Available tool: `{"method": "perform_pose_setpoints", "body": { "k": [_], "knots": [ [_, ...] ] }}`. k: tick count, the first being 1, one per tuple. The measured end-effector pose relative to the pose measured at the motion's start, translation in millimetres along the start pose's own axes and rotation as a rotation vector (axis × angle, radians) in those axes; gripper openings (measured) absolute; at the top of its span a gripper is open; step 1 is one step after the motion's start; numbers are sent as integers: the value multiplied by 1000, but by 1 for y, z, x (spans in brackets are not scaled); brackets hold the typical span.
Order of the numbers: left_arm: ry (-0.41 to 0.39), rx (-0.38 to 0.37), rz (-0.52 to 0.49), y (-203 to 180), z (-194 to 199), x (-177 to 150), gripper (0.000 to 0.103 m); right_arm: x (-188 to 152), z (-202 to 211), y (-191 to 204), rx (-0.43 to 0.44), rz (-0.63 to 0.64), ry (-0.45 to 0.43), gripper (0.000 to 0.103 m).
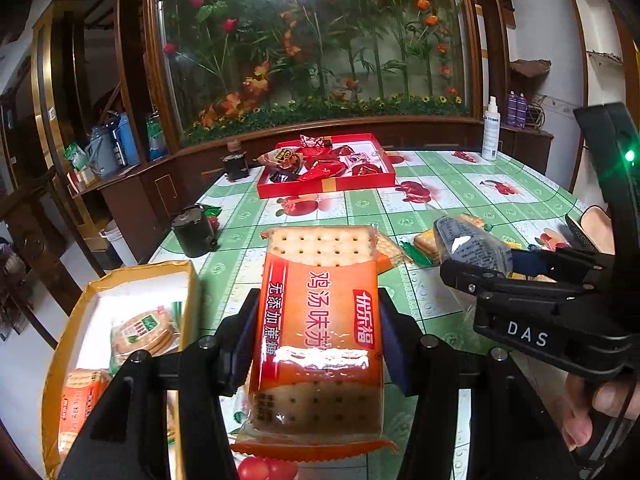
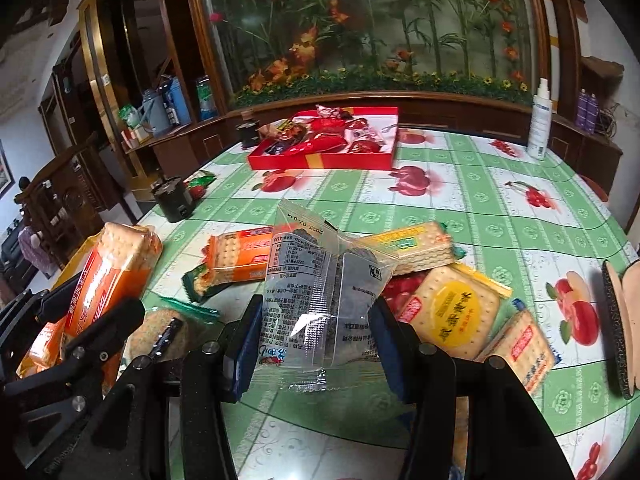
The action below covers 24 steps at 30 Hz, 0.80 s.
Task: Organize snacks
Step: 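Carry the orange pack and clear bag over the white tray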
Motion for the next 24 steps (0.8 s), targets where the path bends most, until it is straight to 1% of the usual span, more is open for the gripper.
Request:
{"method": "perform_pose_setpoints", "body": {
  "k": [5, 10, 19, 24],
  "knots": [
    [-13, 16, 22, 15, 14, -1, 53, -5, 1, 16, 60, 4, 14, 57],
    [-22, 45, 53, 40, 27, -2, 53, -11, 6, 49, 119, 47, 19, 57],
    [-3, 116, 149, 107, 44, -17, 54, -23, 26, 133, 247, 151, 4, 57],
    [31, 145, 238, 151, 49, -32, 54, -31, 31, 180, 303, 219, 8, 57]
  ]
}}
Point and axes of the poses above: each gripper's, at about its wrist camera, not at the fingertips, and z roughly against the way its jaws point, y to its left, x to its top, the point moved 6 cm from there along -z, roughly the way its jaws point, and after that the axes turned 6 degrees about -x, right-handed, at the moved point
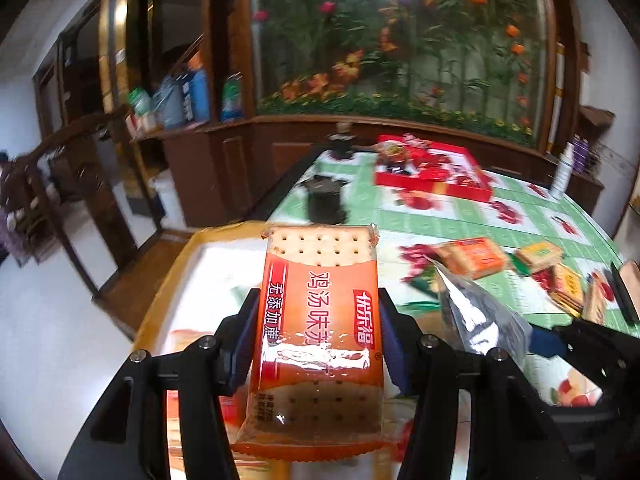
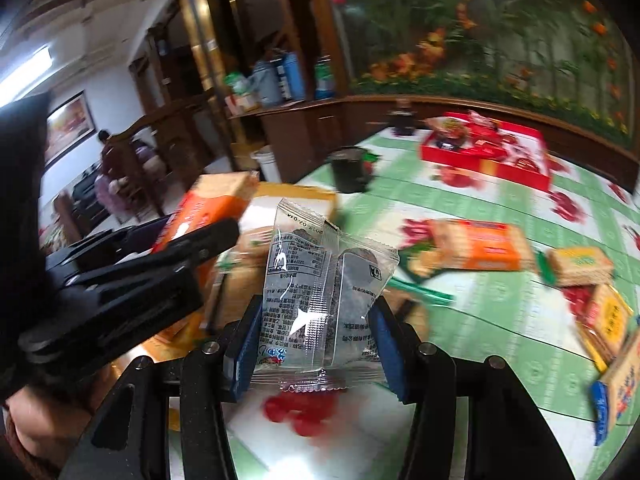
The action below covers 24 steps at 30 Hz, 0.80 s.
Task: Organize snacks
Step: 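Carry the orange pack and clear bag over the white tray, then lower both packs into the white tray and open both tools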
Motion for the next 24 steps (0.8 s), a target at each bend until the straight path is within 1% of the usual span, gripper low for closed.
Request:
{"method": "perform_pose_setpoints", "body": {
  "k": [4, 9, 12, 16, 18, 20, 21, 23, 24],
  "knots": [
    [39, 41, 48, 36, -5, -7, 54, -1, -6, 32, 34, 66, 4, 57],
    [72, 52, 117, 69, -14, -15, 54, -9, -15, 62, 58, 138, 27, 57],
    [90, 45, 147, 78, -19, -17, 54, -17, -27, 75, 72, 166, 63, 57],
    [100, 58, 165, 88, -22, -21, 54, -22, -30, 88, 23, 245, 42, 58],
    [106, 56, 183, 92, -25, -21, 54, -23, -31, 88, 31, 247, 43, 59],
    [110, 46, 203, 96, -26, -23, 54, -27, -28, 96, 58, 304, 28, 59],
    [112, 42, 203, 96, -26, -23, 55, -30, -26, 101, 57, 329, 20, 59],
    [107, 45, 201, 98, -25, -23, 60, -33, -29, 105, 51, 362, 21, 60],
    [100, 46, 195, 97, -24, -22, 62, -35, -29, 106, 42, 371, 20, 62]
  ]
}}
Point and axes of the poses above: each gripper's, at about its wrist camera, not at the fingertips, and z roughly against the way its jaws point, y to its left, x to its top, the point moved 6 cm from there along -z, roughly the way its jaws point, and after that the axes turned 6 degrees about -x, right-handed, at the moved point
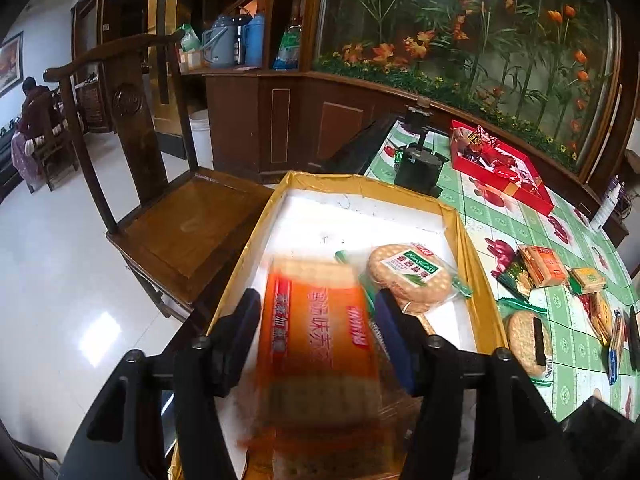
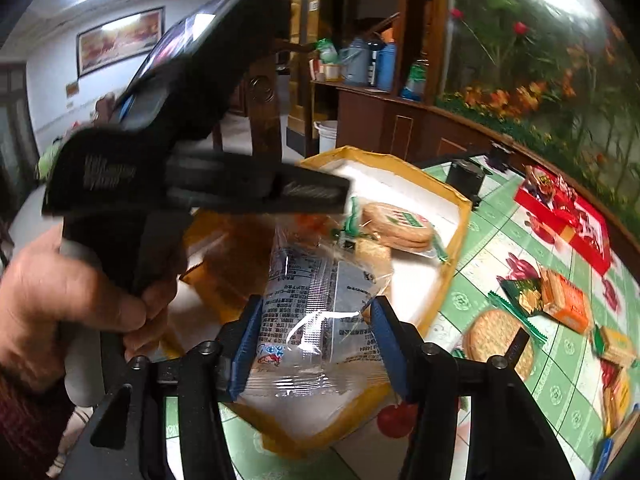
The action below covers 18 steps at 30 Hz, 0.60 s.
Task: Organize snacks
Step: 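Lower both packs into the white tray and open both tools, then grasp round dark-labelled biscuit pack with left tool while right grasps blue-white Hokkaido crackers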
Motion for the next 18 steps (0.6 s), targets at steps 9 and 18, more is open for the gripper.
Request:
{"method": "perform_pose_setpoints", "body": {
  "k": [9, 18],
  "knots": [
    [-50, -13, -27, -16, 24, 9, 70, 11, 40, -38, 75, -143, -104, 66],
    [-47, -81, -129, -76, 34, 4, 70, -23, 71, -169, -72, -440, -110, 66]
  ]
}}
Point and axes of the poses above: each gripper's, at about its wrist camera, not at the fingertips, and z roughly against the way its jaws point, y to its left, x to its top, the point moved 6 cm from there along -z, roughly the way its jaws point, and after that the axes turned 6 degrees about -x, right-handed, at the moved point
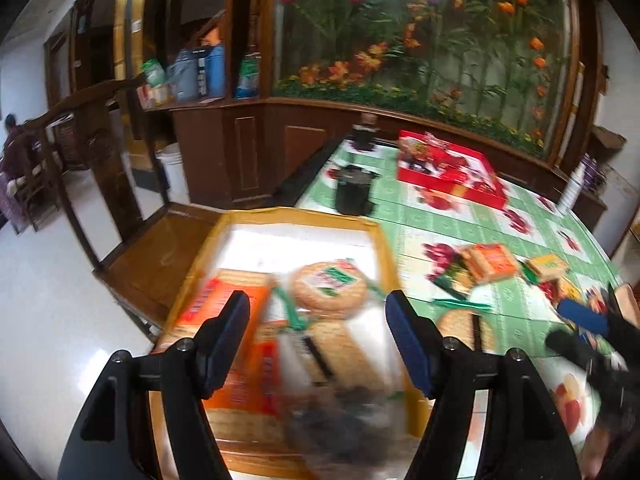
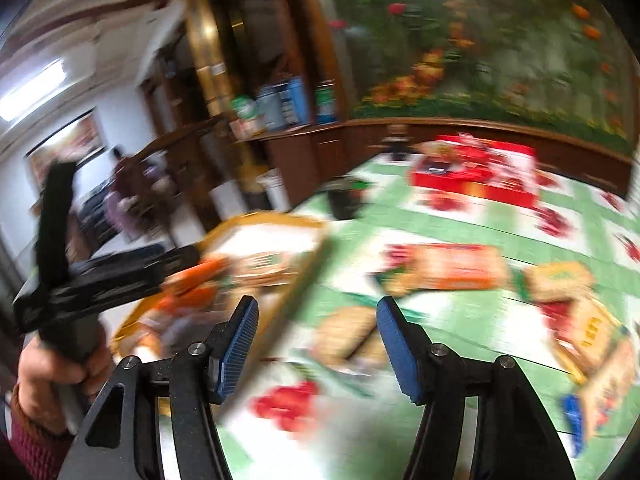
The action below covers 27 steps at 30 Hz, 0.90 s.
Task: Organize snacks
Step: 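Grasp round dark-labelled biscuit pack with left tool while right grasps blue-white Hokkaido crackers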
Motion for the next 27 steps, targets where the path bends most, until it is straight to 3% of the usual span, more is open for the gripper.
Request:
{"method": "perform_pose_setpoints", "body": {
  "k": [3, 8, 11, 14, 16, 21, 26, 27],
  "knots": [
    [28, -59, -52, -31, -5, -4, 70, -1, 12, -62, -107, -116, -8, 66],
    [117, -184, -121, -87, -24, -20, 82, -11, 38, -159, -295, -325, -3, 66],
    [174, -204, -164, -114, -40, -33, 82, -24, 55, -204, -394, -412, 19, 66],
    [215, -181, -186, -128, -56, -43, 82, -40, 70, -236, -436, -507, 42, 69],
    [241, -177, -198, -135, -66, -48, 82, -49, 75, -251, -469, -557, 72, 76],
    [286, -86, -261, -142, -88, -55, 82, -62, 67, -265, -498, -598, 139, 76],
    [319, -74, -299, -154, -104, -63, 82, -65, 43, -252, -417, -576, 192, 76],
    [306, -62, -310, -156, -104, -63, 82, -65, 38, -246, -402, -557, 196, 80]
  ]
}}
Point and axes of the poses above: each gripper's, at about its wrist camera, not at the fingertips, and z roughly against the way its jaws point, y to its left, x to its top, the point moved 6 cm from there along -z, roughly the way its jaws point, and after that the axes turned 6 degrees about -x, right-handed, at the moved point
